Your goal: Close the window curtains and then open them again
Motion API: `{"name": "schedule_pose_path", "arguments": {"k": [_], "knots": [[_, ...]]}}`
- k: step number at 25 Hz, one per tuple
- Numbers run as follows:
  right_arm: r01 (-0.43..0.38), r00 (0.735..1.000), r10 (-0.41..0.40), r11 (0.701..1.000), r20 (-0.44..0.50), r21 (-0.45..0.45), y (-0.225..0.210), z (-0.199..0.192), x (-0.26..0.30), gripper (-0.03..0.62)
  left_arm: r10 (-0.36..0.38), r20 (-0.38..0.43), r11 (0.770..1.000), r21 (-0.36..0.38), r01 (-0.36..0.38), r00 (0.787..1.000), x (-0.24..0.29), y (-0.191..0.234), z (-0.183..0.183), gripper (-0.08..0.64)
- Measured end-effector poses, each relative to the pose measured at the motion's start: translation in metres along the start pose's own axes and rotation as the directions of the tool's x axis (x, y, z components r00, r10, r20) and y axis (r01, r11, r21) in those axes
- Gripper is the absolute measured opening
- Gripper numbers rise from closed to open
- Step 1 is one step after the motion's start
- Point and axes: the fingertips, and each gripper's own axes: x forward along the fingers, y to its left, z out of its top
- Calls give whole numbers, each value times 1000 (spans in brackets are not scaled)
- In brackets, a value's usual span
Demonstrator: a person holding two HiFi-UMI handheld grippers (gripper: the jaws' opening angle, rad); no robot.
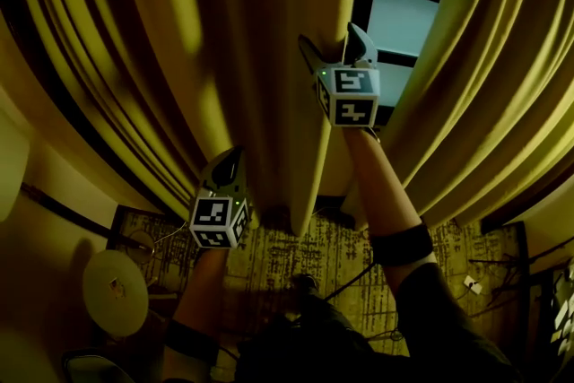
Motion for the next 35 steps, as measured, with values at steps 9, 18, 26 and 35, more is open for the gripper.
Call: {"name": "schedule_pose_path", "arguments": {"k": [9,18,26,35], "knots": [[-99,991,108,988,78,-117,1,21,58,366,-13,33,1000,12,12,999,60,-4,23,0],[-296,948,278,949,154,112,2,20,82,21,1,25,1000,5,-2,1000,87,11,15,0],[-445,894,411,863,179,241,14,20,99,21,38,11,999,-1,-38,999,103,29,4,0],[-580,814,548,781,192,232,43,23,118,21,101,30,995,-2,-101,994,115,40,9,0]]}}
